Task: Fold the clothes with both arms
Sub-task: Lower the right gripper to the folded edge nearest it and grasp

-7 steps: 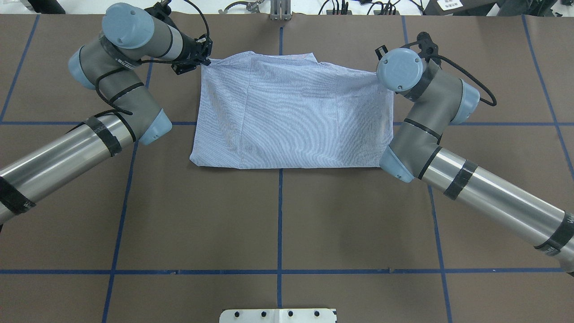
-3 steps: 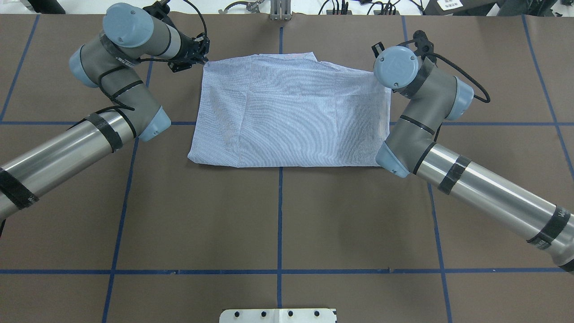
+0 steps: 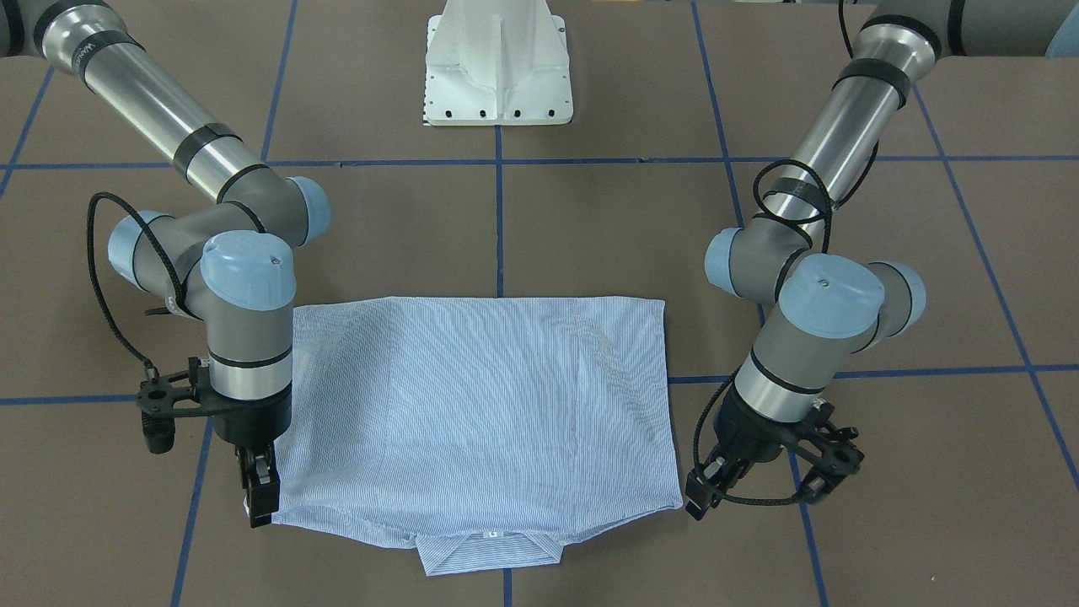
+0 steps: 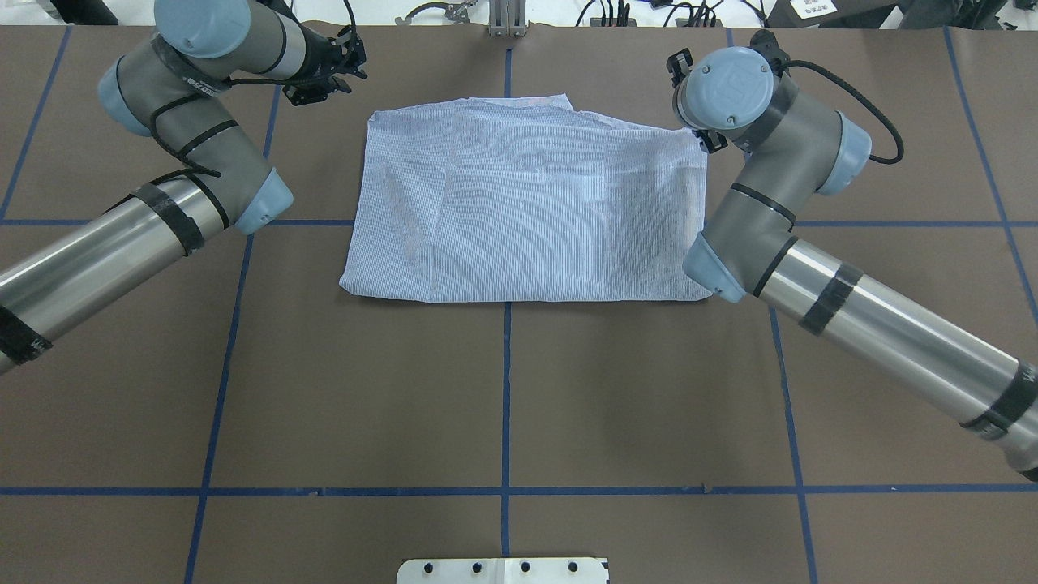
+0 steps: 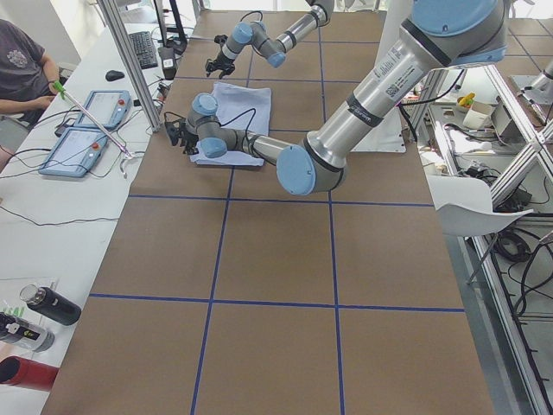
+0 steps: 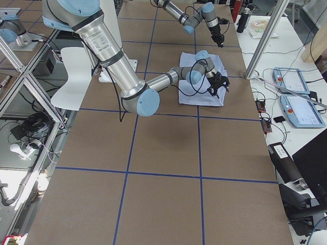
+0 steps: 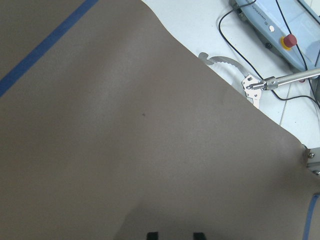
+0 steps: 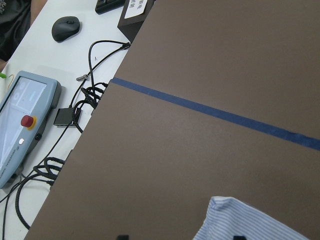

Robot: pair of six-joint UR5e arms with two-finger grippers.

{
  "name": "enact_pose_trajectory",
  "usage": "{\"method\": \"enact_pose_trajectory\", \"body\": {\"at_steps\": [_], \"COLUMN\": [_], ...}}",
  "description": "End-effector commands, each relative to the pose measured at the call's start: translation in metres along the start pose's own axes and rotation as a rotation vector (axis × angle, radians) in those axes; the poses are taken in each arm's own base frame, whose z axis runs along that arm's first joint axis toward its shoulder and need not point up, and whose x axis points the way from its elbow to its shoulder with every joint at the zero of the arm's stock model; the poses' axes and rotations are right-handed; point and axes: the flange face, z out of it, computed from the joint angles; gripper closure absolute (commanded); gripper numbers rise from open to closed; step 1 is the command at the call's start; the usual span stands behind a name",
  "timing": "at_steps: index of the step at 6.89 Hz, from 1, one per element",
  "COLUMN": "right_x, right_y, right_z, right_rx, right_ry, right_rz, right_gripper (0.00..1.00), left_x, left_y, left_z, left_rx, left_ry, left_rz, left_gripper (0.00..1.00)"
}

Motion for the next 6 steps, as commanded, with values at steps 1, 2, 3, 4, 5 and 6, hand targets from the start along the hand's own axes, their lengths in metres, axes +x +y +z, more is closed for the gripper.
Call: {"method": "enact_pose_trajectory", "body": {"at_steps": [1, 2, 3, 4, 5, 6], "right_x": [0.112, 0.172, 0.197, 0.202, 0.205, 0.207], "right_y": [0.015, 0.030, 0.052, 0.058, 0.061, 0.058], "right_z": [-0.062, -0.066, -0.065, -0.066, -0.066, -0.070], "right_rx": [-0.117, -0.135, -0.133, -0.140, -0.143, -0.147], "right_ry": [0.007, 0.058, 0.068, 0.073, 0.079, 0.077], "right_rz": [-0.031, -0.049, -0.085, -0.077, -0.078, -0.078], "right_gripper": [0.19, 0.17, 0.17, 0.17, 0.17, 0.18], "left_x": [-0.006, -0.008, -0.006, -0.009, -0.008, -0.009], "left_y": [0.000, 0.001, 0.002, 0.002, 0.003, 0.003], "left_z": [-0.016, -0.018, -0.021, -0.023, -0.026, -0.026], "left_rx": [0.002, 0.001, 0.003, 0.002, 0.002, 0.002], "left_ry": [0.022, 0.025, 0.028, 0.030, 0.036, 0.034], "left_rz": [0.002, 0.004, 0.003, 0.004, 0.006, 0.004], "left_gripper": [0.61, 0.61, 0.61, 0.61, 0.61, 0.61]}}
